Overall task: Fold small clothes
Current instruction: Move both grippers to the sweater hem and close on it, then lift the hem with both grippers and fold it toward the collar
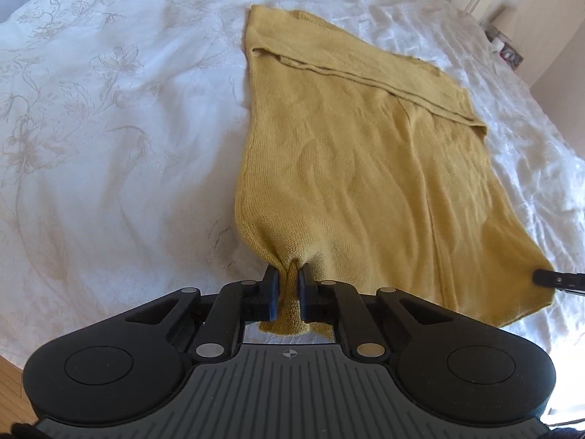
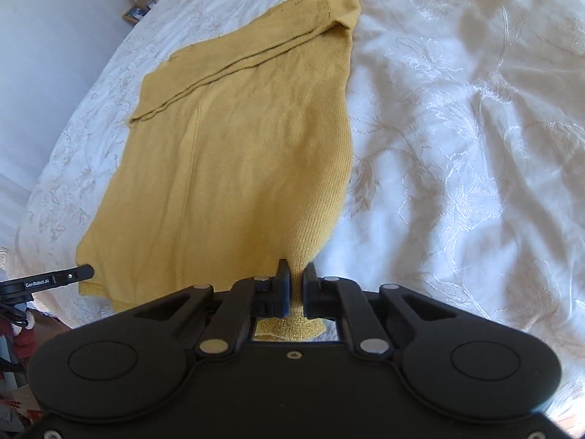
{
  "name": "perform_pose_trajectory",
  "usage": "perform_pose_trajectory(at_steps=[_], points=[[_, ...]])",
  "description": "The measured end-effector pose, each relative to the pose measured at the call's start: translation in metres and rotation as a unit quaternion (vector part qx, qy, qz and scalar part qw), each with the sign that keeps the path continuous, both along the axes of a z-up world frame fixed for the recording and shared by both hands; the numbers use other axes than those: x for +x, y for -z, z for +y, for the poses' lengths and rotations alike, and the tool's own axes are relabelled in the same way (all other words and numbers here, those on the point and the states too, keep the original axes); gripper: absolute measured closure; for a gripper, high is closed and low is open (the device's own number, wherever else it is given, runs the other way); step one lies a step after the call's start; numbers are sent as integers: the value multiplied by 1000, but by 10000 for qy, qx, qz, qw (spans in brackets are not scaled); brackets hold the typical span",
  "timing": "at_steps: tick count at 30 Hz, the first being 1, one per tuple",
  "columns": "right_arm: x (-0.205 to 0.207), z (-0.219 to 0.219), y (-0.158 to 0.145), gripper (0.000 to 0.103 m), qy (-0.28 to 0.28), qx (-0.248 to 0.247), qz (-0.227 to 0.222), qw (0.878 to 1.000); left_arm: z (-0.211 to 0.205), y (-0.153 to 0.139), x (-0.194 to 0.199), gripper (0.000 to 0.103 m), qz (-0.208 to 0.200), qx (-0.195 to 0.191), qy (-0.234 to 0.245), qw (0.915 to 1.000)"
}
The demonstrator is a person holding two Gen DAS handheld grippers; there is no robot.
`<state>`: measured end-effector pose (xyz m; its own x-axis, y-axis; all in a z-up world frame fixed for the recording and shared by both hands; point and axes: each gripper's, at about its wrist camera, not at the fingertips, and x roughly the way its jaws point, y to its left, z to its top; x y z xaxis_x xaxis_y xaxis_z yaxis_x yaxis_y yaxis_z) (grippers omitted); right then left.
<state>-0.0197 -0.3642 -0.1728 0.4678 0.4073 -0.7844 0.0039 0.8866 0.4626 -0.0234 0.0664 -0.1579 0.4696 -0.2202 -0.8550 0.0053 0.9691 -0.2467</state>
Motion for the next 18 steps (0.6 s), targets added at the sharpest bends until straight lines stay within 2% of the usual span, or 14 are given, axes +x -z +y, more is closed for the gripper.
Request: perform_pose_trajectory(at_steps=[8,18], points=[[35,-4,-42,91,300,356,-582,9972,8,-43,44,93,-552,-244,-211,9980],[127,-14,-68,91,970,699,-968,9881,14,-69,138,93,-1065,-421,-247,9931]])
